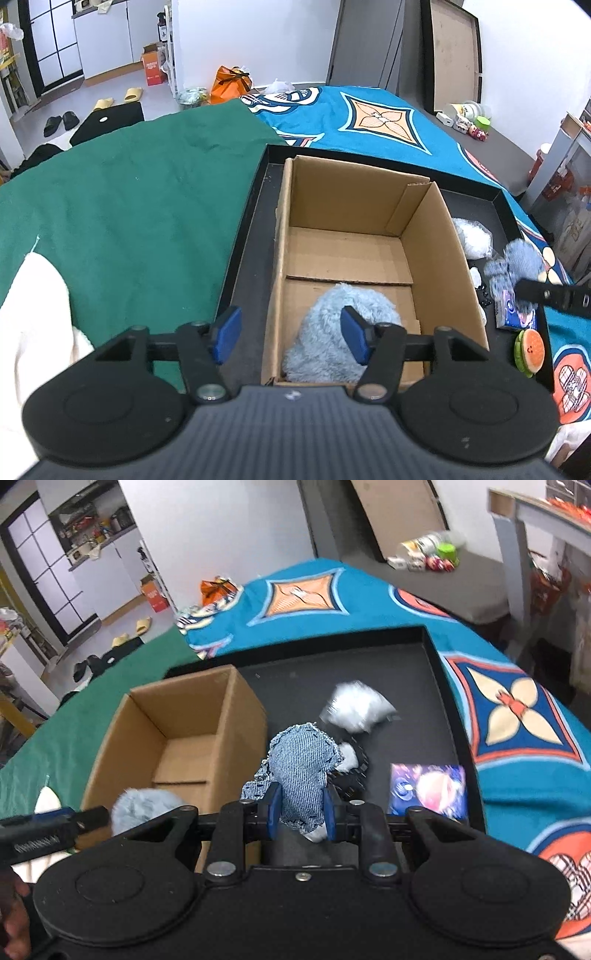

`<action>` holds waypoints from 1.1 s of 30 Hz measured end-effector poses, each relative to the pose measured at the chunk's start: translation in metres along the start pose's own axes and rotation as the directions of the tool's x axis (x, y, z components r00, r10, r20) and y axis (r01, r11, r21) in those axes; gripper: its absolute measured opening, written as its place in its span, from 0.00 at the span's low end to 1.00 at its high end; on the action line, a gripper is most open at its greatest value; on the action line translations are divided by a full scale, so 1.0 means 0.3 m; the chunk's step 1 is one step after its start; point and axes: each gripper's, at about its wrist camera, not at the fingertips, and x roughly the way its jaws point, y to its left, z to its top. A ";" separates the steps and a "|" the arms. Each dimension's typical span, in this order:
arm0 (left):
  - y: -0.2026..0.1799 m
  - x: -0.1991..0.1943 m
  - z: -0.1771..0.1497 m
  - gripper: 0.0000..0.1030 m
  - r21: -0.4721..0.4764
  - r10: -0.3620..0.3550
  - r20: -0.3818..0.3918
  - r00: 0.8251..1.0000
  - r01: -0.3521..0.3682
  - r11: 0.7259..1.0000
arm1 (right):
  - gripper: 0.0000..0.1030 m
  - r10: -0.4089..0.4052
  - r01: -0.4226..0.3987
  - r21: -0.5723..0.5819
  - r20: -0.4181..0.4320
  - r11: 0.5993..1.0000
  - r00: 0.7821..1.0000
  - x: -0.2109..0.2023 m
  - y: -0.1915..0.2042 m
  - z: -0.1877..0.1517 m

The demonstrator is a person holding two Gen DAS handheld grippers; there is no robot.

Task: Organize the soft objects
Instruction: 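Lift the denim plush into the box and release it with the right gripper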

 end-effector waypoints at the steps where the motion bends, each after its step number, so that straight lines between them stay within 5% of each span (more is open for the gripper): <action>1: 0.004 0.001 0.000 0.52 -0.006 -0.005 -0.002 1.000 0.005 1.000 | 0.23 0.003 -0.003 -0.007 0.007 1.000 1.000 -0.003 0.012 0.007; 21: 0.087 0.071 0.001 0.13 -0.119 -0.077 -0.073 0.994 0.067 0.991 | 0.24 0.085 -0.077 -0.192 0.035 0.978 0.996 0.030 0.302 0.087; 33: 0.102 0.084 0.003 0.12 -0.151 -0.079 -0.082 0.994 0.066 0.986 | 0.28 0.149 -0.139 -0.231 0.024 0.963 0.989 0.061 0.400 0.110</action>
